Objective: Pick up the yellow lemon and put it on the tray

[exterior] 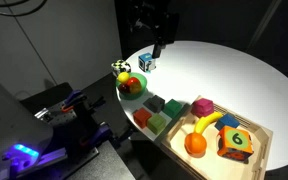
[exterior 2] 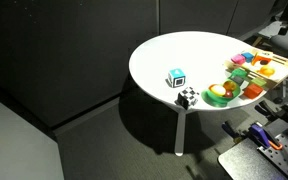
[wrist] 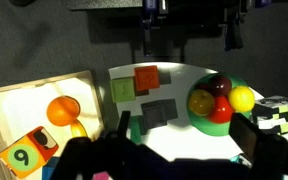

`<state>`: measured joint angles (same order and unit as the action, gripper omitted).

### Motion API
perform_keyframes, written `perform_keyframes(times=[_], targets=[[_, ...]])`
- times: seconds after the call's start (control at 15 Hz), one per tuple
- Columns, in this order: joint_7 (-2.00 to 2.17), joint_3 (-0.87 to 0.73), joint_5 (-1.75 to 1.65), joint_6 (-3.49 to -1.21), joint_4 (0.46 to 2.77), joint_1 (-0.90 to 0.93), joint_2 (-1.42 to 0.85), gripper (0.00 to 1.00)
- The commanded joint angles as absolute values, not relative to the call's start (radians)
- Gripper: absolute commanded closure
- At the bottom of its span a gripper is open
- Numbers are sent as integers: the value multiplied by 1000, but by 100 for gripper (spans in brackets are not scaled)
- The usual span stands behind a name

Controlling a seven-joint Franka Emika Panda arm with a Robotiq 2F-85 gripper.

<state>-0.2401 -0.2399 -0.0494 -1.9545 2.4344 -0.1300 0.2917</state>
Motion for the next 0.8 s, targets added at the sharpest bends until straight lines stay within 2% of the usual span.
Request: perform_keyframes(times=[0.0, 0.73], targets=[[-243, -229, -46, -1952, 2431, -142, 291, 0], [-155, -155, -73, -2012, 2468, -121, 294, 0]])
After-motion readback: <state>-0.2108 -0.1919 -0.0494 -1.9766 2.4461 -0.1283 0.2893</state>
